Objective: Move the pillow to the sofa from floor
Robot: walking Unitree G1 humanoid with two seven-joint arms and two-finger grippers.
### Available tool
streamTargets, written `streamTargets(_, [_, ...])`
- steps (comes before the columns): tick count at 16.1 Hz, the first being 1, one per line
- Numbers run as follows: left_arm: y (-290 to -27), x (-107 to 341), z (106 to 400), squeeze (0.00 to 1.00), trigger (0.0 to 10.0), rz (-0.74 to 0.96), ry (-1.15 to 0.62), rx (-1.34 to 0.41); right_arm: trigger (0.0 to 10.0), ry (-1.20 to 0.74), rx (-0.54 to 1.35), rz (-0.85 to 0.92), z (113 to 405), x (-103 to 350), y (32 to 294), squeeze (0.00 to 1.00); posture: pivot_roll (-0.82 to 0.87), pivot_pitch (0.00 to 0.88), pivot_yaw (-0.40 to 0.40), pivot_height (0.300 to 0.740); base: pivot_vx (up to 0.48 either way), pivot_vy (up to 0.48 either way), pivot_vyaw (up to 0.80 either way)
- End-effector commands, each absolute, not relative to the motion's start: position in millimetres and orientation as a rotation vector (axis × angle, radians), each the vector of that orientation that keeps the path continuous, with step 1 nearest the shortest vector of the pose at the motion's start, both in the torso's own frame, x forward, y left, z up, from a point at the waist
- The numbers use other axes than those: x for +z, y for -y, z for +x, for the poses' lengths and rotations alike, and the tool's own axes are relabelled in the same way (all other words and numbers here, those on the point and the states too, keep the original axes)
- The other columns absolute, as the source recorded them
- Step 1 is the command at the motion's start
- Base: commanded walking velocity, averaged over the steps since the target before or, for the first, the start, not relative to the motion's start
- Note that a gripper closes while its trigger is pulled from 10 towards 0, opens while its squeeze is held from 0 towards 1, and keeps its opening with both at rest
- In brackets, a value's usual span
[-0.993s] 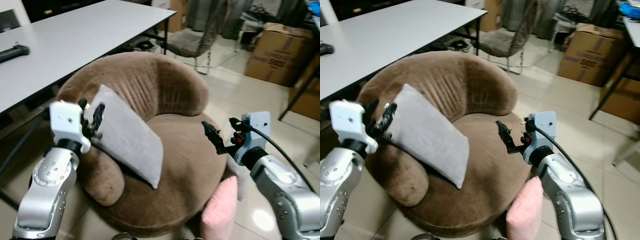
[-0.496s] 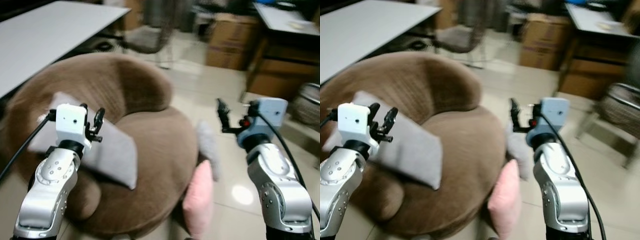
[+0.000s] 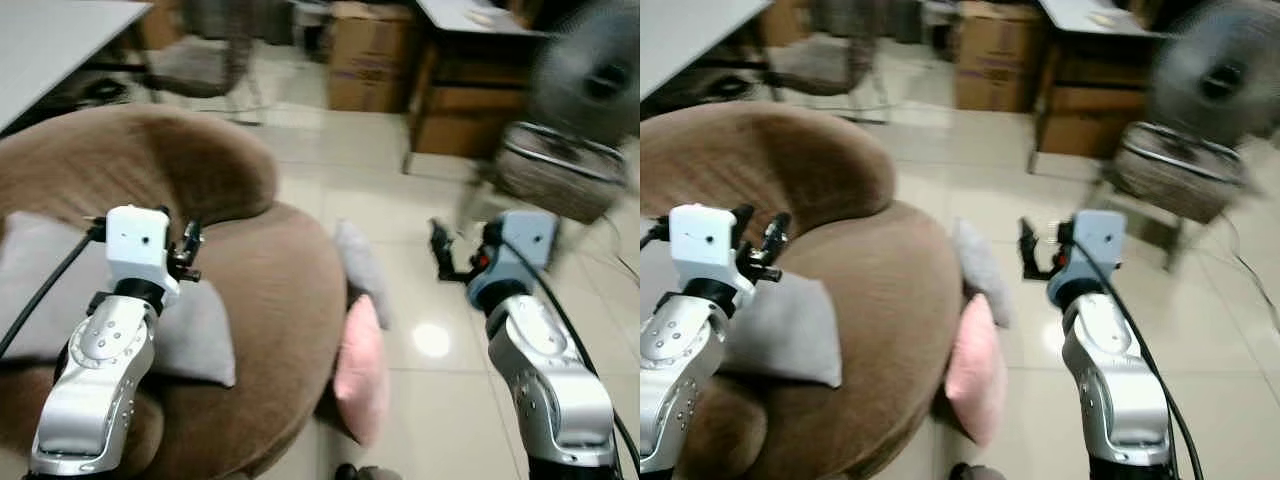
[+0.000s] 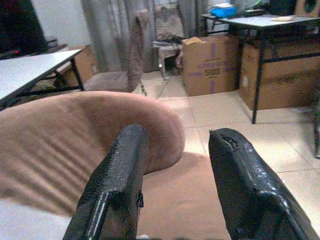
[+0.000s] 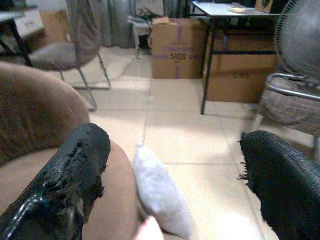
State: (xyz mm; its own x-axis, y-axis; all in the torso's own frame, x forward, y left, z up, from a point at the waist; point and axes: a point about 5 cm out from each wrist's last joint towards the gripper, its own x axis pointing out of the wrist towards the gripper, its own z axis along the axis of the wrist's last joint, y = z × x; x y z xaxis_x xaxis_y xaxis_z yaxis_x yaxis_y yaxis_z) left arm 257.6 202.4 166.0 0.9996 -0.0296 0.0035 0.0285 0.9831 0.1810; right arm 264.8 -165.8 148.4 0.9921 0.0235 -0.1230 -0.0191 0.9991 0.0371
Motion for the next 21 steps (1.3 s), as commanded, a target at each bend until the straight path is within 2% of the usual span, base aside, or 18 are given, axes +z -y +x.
streamTargets(1, [-203.6, 164.3, 256.0, 0.00, 10.0, 0.200, -0.001, -0.028, 10.0, -0.114, 0.052, -0.009, 263.9, 152.1, 165.9, 0.00, 0.06, 0.000, -0.028, 0.740, 0.000, 0.000, -0.80])
streamTargets(6, [-202.4, 161.5, 256.5, 0.00, 10.0, 0.238, -0.009, -0.022, 10.0, -0.122, 0.107, -0.073, 264.1, 149.2, 156.7, 0.00, 0.06, 0.000, -0.026, 0.740, 0.000, -0.319, -0.16])
streamTargets(14, [-200.1, 160.9, 255.9, 0.00, 10.0, 0.251, -0.011, -0.032, 10.0, -0.132, 0.076, -0.087, 263.6, 147.2, 162.3, 0.00, 0.05, 0.000, -0.024, 0.740, 0.000, -0.398, 0.00])
streamTargets(16, [-198.6, 161.7, 255.9, 0.00, 10.0, 0.238, -0.006, -0.033, 10.0, -0.145, 0.075, -0.067, 262.1, 145.6, 163.2, 0.00, 0.05, 0.000, -0.022, 0.740, 0.000, 0.000, 0.00])
streamTargets(21, [-199.2, 158.4, 258.3, 0.00, 10.0, 0.250, -0.021, -0.025, 10.0, -0.120, 0.112, -0.068, 263.1, 148.3, 158.2, 0.00, 0.05, 0.000, -0.022, 0.740, 0.000, 0.000, -0.58])
